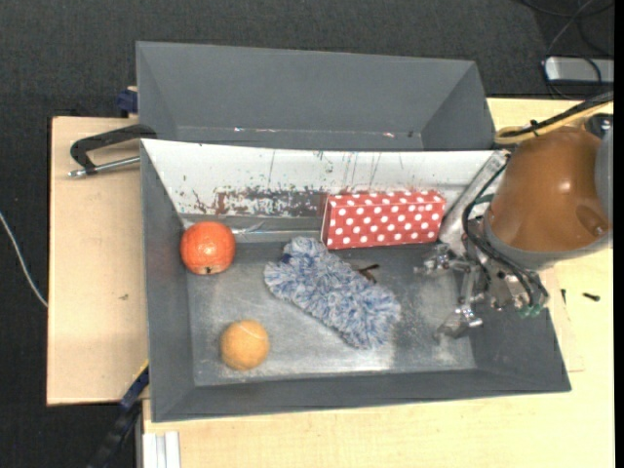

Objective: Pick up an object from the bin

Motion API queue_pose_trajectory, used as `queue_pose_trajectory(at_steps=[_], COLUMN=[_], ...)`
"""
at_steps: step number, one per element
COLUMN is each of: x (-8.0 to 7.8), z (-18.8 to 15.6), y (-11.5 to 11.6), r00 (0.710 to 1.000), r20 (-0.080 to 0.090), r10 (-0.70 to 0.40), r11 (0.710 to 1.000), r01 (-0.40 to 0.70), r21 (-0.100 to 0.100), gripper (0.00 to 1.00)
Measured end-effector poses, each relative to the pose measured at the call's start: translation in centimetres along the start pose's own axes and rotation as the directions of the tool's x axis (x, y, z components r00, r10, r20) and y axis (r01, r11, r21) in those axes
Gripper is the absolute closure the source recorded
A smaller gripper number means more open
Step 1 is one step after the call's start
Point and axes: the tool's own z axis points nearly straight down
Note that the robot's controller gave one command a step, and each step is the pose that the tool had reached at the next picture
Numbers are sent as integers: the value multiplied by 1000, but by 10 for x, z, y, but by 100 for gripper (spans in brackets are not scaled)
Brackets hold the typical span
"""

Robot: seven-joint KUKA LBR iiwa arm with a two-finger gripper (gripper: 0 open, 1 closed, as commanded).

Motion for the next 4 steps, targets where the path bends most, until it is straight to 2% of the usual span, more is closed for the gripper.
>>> queue_pose_trajectory(at_steps=[1, 2, 3, 4], x=[1, -21, -21, -50], z=[16, 63, 63, -143], y=[3, 54, 54, 75], r00=[1000, 1000, 1000, 999], r20=[-3, 2, 2, 10], r10=[13, -21, -22, -48], r11=[1000, 1000, 1000, 999], r01=[-13, 21, 22, 48], r21=[-1, 0, 0, 3], gripper=[0, 100, 100, 100])
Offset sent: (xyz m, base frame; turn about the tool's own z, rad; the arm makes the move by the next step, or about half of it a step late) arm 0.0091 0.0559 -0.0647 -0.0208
